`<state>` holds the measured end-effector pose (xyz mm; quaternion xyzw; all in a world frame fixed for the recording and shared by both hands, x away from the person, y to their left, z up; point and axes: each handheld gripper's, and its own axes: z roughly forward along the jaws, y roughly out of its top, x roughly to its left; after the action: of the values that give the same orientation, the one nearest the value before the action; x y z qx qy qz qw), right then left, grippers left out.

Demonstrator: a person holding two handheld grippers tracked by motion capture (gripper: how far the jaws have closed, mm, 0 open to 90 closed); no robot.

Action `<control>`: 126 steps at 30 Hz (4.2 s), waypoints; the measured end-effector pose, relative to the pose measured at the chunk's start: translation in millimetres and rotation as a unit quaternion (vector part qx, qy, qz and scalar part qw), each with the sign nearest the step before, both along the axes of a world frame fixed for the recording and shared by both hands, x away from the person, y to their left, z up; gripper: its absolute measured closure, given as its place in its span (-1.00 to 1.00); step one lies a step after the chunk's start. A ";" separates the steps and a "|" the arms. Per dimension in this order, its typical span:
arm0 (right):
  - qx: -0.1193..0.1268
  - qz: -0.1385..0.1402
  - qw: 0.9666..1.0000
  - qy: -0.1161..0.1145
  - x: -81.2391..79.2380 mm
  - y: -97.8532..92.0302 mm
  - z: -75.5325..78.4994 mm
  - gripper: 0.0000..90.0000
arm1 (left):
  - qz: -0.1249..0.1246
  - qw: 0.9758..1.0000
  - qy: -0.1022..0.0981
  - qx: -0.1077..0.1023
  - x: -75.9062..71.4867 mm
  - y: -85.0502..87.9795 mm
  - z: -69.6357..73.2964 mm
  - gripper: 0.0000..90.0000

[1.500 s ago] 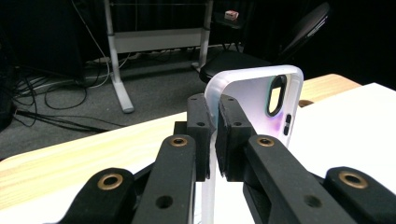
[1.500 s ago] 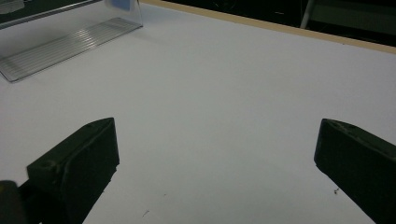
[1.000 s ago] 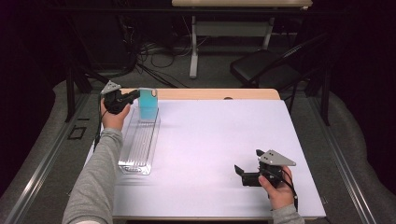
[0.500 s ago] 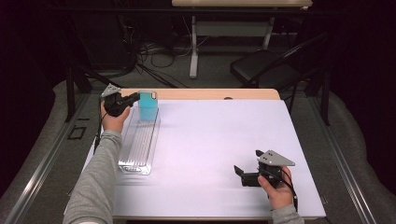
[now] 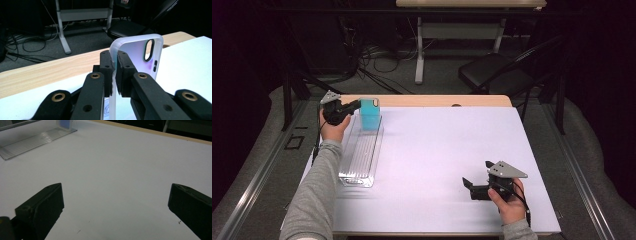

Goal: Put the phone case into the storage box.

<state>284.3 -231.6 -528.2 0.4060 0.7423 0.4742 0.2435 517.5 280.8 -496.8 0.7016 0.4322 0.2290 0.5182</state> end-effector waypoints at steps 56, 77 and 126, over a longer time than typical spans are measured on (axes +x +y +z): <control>-0.003 0.005 1.000 -0.004 0.5 0.7 -1.8 -0.99 | 0.083 0.996 0.008 0.014 -16.3 17.3 11.4 0.07; 0.006 0.018 1.000 -0.008 -2.2 -5.2 -1.4 -0.99 | 0.099 0.995 0.032 0.008 -41.8 10.2 40.5 -0.27; 0.009 0.025 0.999 -0.018 -6.6 -2.9 3.7 -0.99 | -0.082 0.997 -0.003 -0.002 -144.3 -22.7 83.4 -0.81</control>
<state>277.7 -234.5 -524.5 0.3808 0.7432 0.4944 0.2412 373.2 258.2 -413.4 0.7327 0.3723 0.1873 0.5380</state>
